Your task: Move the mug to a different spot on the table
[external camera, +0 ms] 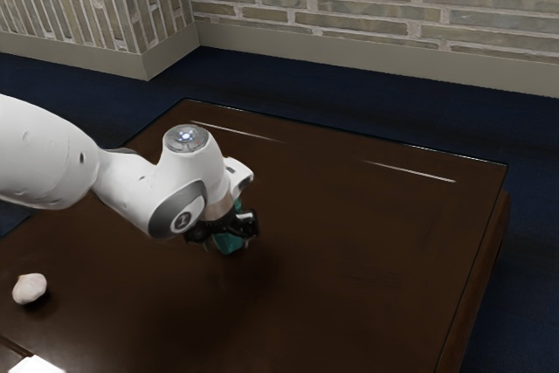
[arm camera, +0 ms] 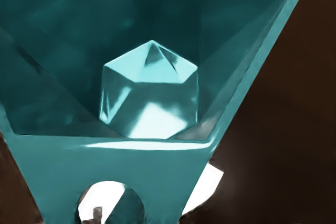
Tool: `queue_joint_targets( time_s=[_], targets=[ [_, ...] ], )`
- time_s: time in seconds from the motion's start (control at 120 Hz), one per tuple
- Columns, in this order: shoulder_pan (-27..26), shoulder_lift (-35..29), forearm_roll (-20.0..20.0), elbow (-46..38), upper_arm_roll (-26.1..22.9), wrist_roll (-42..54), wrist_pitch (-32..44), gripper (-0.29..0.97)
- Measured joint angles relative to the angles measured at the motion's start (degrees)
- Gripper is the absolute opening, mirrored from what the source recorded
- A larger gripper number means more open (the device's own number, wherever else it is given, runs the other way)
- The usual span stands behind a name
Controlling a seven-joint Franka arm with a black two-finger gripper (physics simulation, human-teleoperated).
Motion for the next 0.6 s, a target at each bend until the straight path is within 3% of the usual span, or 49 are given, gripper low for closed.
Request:
queue_joint_targets(
  time_s=[0.2,0.383,0.5,0.55,0.6],
  targets=[
    [-0.04,-9.31,-2.42,5.6,0.39,1.12,-16.57,0.62],
    [-1.01,-11.48,0.65,22.41,3.72,4.56,-33.84,0.65],
    [1.62,-11.52,1.49,33.75,5.05,9.15,-43.11,0.65],
    [4.23,-11.49,1.68,37.77,4.49,11.26,-46.76,0.65],
    [16.25,-11.5,1.8,40.54,-5.7,13.26,-49.96,0.66]
  ],
)
